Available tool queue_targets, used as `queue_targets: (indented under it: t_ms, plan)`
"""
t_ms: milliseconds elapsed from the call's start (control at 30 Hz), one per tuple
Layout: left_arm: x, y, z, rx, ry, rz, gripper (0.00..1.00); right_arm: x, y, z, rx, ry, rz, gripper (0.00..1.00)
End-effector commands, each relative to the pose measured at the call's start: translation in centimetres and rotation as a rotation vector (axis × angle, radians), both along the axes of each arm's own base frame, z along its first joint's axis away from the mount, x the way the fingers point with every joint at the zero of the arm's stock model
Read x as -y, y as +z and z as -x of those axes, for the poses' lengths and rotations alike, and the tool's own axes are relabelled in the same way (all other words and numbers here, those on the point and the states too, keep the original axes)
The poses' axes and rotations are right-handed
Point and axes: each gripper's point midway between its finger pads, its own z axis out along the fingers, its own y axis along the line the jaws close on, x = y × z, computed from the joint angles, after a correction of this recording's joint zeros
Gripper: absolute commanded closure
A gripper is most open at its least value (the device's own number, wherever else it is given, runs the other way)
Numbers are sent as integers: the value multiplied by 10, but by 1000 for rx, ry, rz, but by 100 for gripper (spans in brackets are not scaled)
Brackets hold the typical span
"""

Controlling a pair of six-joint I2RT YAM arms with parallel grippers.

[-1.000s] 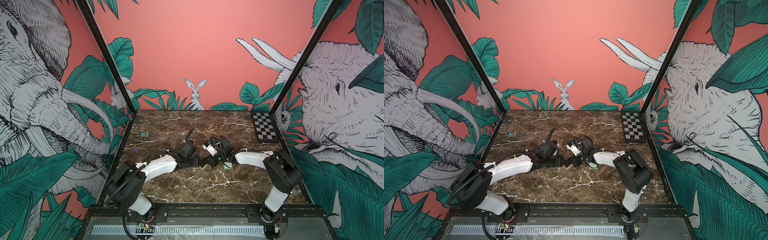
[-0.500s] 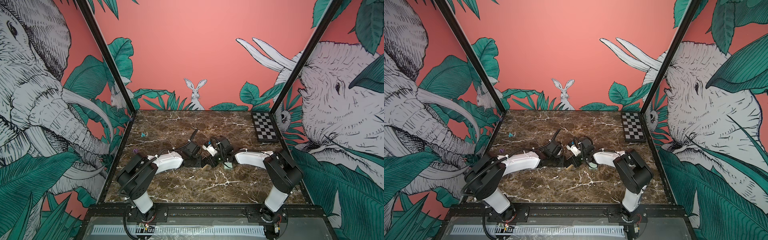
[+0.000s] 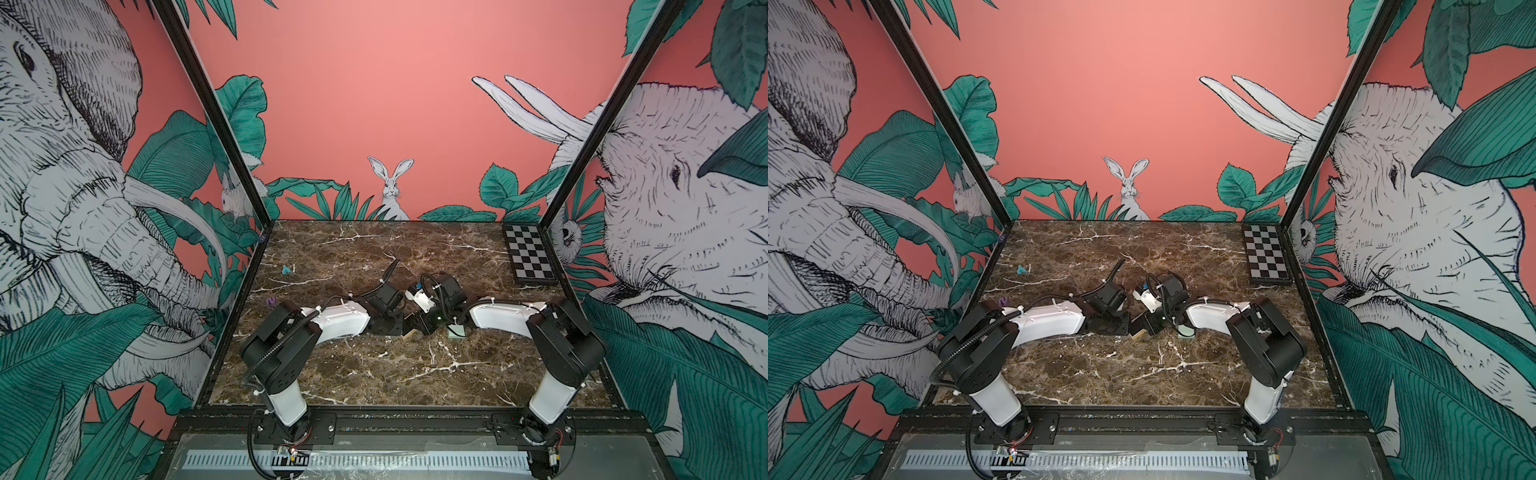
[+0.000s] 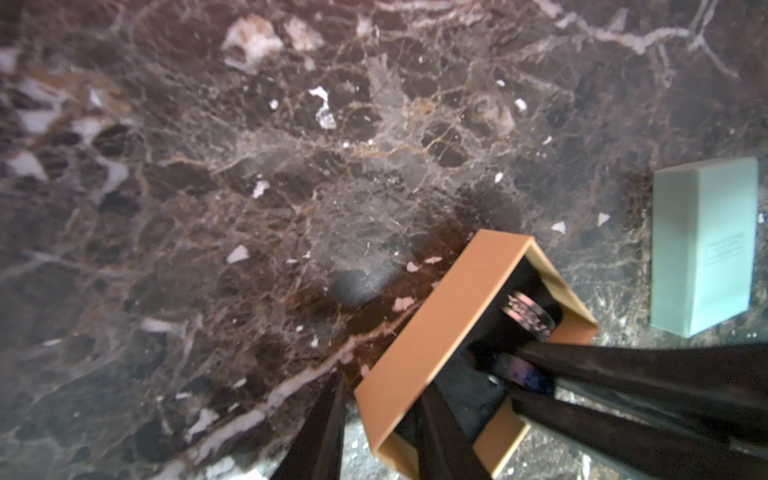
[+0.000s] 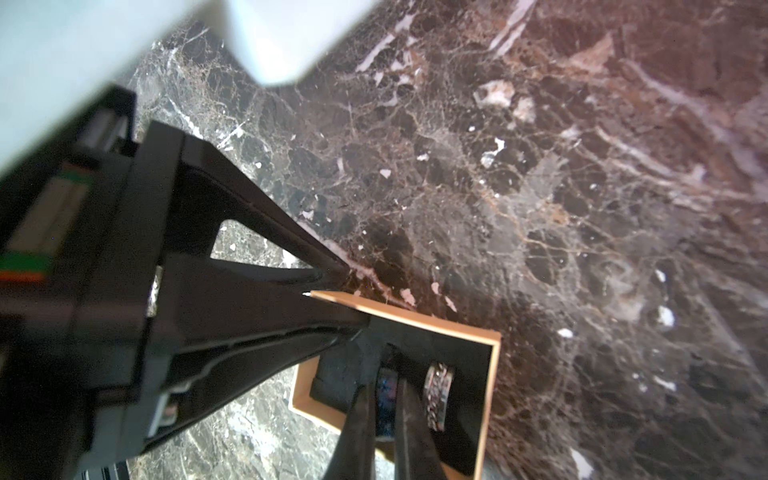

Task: Take the rings out of the lift-off lid box
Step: Take out the ring from the jewelry box.

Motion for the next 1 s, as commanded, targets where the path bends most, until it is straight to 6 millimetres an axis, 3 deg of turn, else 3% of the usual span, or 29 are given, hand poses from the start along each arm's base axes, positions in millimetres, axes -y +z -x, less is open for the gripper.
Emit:
queue_targets:
  t_ms: [0,133,233,433,833,967]
  plan:
    - [-11,-7,7,-28,15,-59,69,-4,23,-7,58,-4,-52,100]
    - [-14,-11,10,-36,13,-70,72,-3,29,-9,68,-17,-76,100]
    - [-16,-16,13,-46,16,-78,80,-3,30,-11,66,-18,-82,100]
    - [-17,-16,13,-48,18,-85,83,-2,33,-13,59,-31,-105,100]
    - [-23,8,6,-30,104,-92,82,-10,64,-9,46,-10,-213,100]
    - [-31,16,4,-17,164,-108,85,0,78,-12,68,-33,-223,100]
